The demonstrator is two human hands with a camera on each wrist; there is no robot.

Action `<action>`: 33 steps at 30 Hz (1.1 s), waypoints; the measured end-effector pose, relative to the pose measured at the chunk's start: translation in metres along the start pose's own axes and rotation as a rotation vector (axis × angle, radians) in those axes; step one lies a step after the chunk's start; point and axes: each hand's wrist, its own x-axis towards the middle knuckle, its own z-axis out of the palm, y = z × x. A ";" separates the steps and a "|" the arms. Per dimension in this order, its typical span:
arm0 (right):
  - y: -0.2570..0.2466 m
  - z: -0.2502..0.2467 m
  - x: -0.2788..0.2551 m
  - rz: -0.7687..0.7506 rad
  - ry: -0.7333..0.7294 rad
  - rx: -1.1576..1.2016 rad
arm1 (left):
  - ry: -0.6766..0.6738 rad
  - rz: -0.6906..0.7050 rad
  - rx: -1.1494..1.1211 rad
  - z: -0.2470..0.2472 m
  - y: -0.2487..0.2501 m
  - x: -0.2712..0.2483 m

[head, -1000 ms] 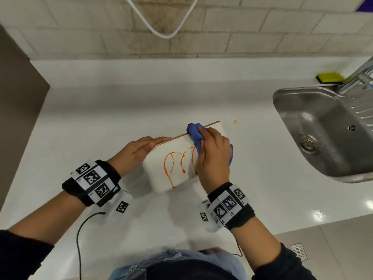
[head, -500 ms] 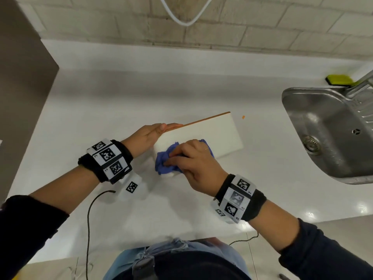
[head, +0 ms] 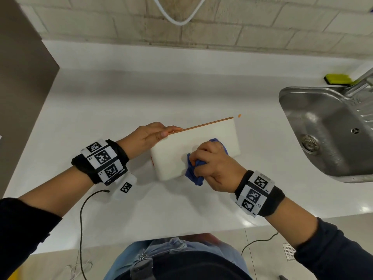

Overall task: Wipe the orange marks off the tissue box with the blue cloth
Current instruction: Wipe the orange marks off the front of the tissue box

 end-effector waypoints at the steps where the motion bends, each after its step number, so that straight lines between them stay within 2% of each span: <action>1: 0.003 -0.002 -0.005 0.013 0.005 -0.013 | 0.003 0.000 0.009 0.001 0.001 0.001; 7: 0.028 -0.024 -0.037 0.135 0.022 -0.128 | 0.038 -0.014 0.033 0.001 -0.003 0.002; 12: 0.042 -0.044 -0.061 0.369 0.085 -0.330 | 0.076 0.015 0.046 0.005 -0.009 0.003; 14: 0.038 -0.049 -0.066 0.435 0.245 -0.300 | 0.075 0.012 0.062 0.006 -0.012 0.002; 15: 0.032 -0.050 -0.065 0.476 0.348 -0.201 | 0.074 0.008 0.073 0.007 -0.014 0.002; 18: 0.014 -0.051 -0.037 0.592 0.659 0.338 | 0.077 0.011 0.104 0.007 -0.014 0.004; 19: 0.011 -0.047 -0.025 0.637 0.728 0.448 | 0.080 0.021 0.110 0.007 -0.013 0.004; 21: 0.009 -0.033 -0.009 0.754 0.813 0.471 | 0.079 0.034 0.116 0.008 -0.012 0.003; 23: 0.011 -0.017 -0.006 0.867 0.865 0.238 | 0.080 0.046 0.140 0.009 -0.014 0.002; 25: 0.011 -0.002 -0.005 0.868 0.891 0.019 | 0.082 0.055 0.135 0.009 -0.013 0.003; 28: 0.004 0.008 0.008 0.807 0.886 0.039 | 0.073 0.053 0.098 0.010 -0.010 0.003; 33: -0.025 0.015 0.030 0.672 0.649 0.104 | 0.109 0.008 0.070 0.009 -0.011 0.003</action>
